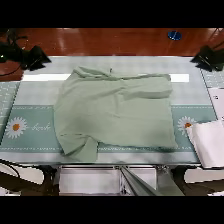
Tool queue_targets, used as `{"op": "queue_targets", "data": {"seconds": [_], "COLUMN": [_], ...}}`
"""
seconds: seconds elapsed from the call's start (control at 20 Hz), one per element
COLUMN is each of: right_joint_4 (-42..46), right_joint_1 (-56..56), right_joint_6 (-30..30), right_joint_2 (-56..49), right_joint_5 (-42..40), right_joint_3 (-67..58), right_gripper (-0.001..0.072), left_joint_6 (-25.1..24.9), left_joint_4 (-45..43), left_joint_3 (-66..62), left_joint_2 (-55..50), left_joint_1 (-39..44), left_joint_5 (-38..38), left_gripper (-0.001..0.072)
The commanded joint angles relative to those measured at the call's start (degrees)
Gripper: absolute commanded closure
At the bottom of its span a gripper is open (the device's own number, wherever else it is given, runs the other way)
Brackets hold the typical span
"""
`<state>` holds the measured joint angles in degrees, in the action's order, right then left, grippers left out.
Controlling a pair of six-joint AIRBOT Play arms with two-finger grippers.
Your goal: Fold the shirts.
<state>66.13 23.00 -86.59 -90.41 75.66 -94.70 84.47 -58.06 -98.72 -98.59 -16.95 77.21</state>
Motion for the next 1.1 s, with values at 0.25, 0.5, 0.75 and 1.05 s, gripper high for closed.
{"op": "queue_targets", "data": {"seconds": [0.25, 0.5, 0.75, 1.05], "right_joint_4": [-5.92, -14.34, -15.45, -26.23], "right_joint_1": [5.09, 2.99, 2.84, 2.84], "right_joint_6": [8.74, 13.64, 13.42, 14.69], "right_joint_2": [28.76, 35.89, 35.89, 35.87], "right_joint_5": [-6.43, -5.40, -4.70, -4.74], "right_joint_3": [50.75, 61.61, 61.61, 61.61], "right_gripper": [0.0303, 0.0303, 0.0303, 0.0303], "left_joint_6": [-8.85, -6.75, -4.22, -7.19], "left_joint_4": [-1.49, -7.48, -7.37, 0.04], "left_joint_3": [53.35, 62.79, 62.86, 67.01], "left_joint_2": [26.32, 28.52, 28.30, 24.06], "left_joint_1": [-10.19, -12.68, -12.28, -6.82], "left_joint_5": [2.69, 5.27, 2.62, -6.93], "left_gripper": [0.0198, 0.0198, 0.0198, 0.0199]}}
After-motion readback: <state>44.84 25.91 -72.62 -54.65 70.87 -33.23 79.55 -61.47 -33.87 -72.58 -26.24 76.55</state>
